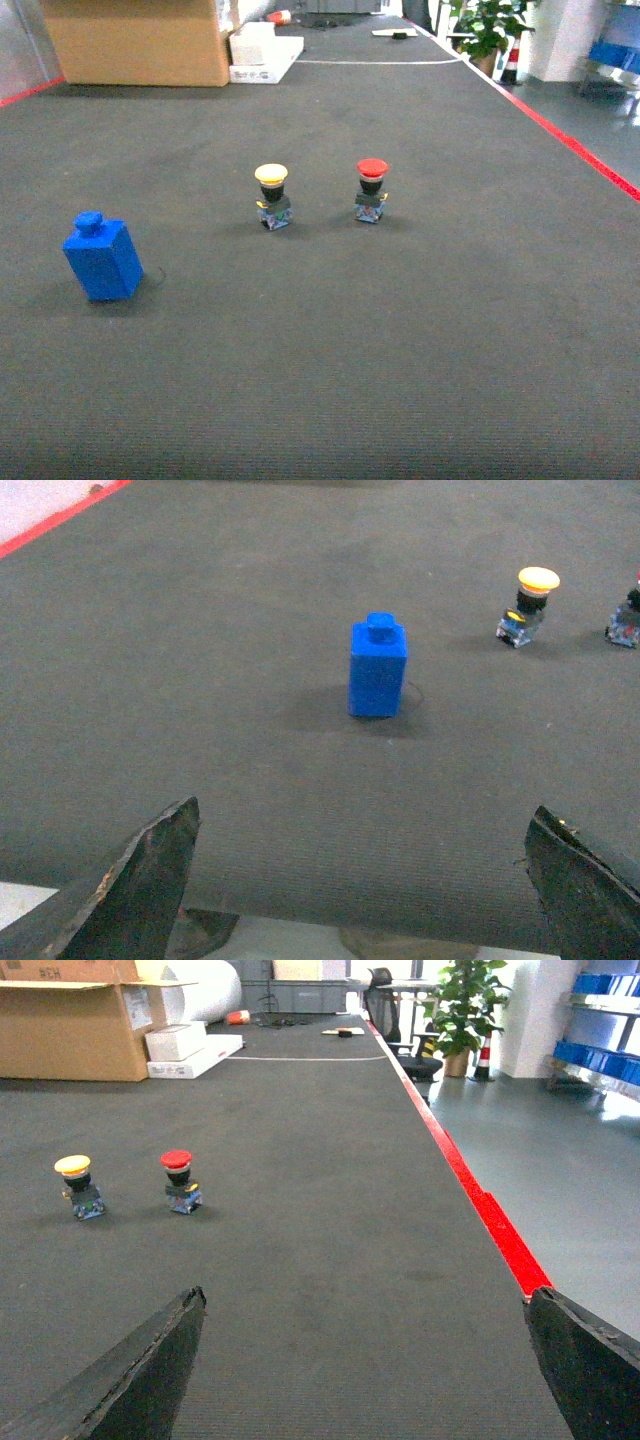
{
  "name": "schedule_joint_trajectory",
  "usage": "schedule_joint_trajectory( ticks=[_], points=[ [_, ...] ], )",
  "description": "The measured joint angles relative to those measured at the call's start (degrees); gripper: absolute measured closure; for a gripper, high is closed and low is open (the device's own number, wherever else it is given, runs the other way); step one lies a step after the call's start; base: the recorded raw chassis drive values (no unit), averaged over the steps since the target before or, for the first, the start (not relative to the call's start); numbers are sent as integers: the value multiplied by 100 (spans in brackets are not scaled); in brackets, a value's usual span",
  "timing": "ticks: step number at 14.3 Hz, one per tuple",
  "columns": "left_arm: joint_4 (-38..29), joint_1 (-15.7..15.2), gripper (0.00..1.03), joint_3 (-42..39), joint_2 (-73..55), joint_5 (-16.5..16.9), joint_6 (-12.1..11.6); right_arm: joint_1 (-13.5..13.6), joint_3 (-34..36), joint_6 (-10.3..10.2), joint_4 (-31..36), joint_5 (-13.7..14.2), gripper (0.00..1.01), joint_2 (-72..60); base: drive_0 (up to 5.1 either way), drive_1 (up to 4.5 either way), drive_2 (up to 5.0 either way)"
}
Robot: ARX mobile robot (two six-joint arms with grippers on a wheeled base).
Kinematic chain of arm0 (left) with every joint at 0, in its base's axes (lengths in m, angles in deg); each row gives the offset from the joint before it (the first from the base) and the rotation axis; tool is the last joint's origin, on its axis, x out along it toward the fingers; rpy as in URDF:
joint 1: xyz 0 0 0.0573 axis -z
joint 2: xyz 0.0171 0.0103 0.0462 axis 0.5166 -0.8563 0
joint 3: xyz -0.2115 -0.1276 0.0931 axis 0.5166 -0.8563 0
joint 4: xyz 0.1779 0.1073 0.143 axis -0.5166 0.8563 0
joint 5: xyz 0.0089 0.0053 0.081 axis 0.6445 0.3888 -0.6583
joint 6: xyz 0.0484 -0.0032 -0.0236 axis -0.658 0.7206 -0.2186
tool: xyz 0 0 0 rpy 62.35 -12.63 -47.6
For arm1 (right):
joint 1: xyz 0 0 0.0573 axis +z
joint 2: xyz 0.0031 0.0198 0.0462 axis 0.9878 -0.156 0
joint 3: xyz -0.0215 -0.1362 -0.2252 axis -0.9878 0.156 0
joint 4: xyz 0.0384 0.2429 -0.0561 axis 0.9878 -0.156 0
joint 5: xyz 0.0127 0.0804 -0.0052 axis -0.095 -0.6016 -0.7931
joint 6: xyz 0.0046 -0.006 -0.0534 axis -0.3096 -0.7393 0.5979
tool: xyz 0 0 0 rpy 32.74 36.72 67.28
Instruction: Pick blue part to blue bin on bottom shelf
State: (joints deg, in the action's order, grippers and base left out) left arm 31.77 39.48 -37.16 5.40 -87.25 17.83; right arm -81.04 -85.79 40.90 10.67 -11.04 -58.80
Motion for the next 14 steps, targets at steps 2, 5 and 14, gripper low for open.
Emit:
schedule_joint_trajectory(
  ticks=[2,5,14],
  points=[
    [-1816,-15,5,162,-1893,214,11,0,0,0,-2,7,3,0,0,0,0],
    [-3742,-503,5,1029,-4671,800,205,0,0,2,-4,7,3,0,0,0,0],
    [-4448,-614,5,3042,-8673,1235,103,0,0,2,-4,7,3,0,0,0,0]
  ],
)
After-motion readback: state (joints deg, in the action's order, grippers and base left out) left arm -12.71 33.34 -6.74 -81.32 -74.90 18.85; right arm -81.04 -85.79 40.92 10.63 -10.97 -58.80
